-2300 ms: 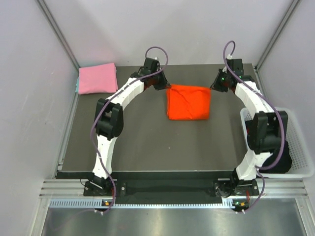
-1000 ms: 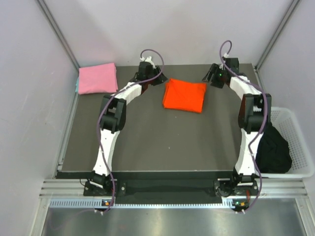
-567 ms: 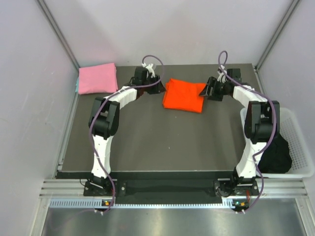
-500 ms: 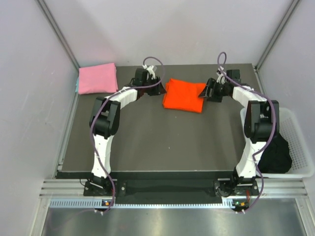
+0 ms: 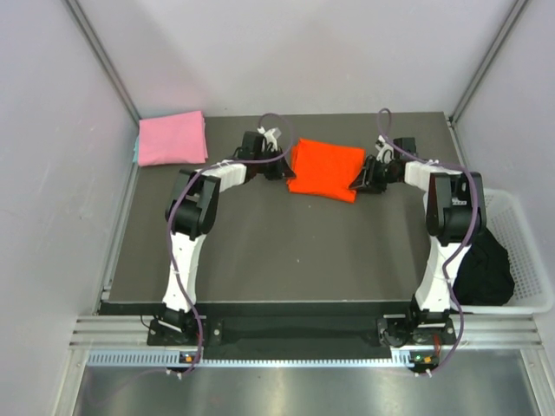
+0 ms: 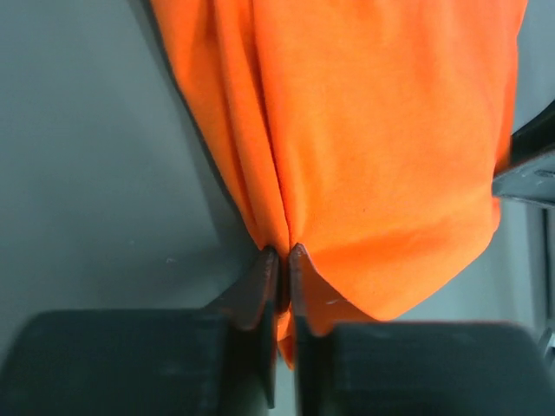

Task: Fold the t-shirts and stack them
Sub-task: Fold the tshirt

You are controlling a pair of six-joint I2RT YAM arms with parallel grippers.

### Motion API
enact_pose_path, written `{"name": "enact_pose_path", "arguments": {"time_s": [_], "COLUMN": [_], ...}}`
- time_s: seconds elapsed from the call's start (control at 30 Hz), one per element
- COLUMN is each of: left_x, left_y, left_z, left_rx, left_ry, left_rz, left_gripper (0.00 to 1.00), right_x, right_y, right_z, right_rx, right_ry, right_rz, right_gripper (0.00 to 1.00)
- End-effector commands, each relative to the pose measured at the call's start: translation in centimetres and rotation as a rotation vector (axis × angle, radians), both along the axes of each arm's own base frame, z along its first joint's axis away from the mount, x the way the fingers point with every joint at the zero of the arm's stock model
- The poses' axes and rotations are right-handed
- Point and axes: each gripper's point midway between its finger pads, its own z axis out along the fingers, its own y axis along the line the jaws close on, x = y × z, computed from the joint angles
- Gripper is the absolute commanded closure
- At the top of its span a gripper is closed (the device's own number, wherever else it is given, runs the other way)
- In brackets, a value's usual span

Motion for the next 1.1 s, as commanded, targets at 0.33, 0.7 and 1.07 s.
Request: {"name": "enact_pose_path", "arguments": {"time_s": [0.33,0.7,1.07], "left_x": [-6.8,-8.9,-2.3], "left_y": [2.3,6.5,5.3], "left_z": [0.1,2.0,4.2], "left_rx": [-0.030,0.150,0.255], "left_ry": [0.197,0.178,0.008], "left_rz": [0.126,0.229,0.104], "left_gripper": [1.00,0.75,0.60], "right_x": [-2.9,-5.4,0.0], "right_y": [0.4,0.2,1.0], "right_z": [1.4,2.3,5.4], "right_rx": [0.043,0.006,0.020], "right_ry": [-0.037,-0.024,-0.137], "right_rz": [-0.027,-0.013,0.101], "right_gripper": [1.00,0.65,0.41]}}
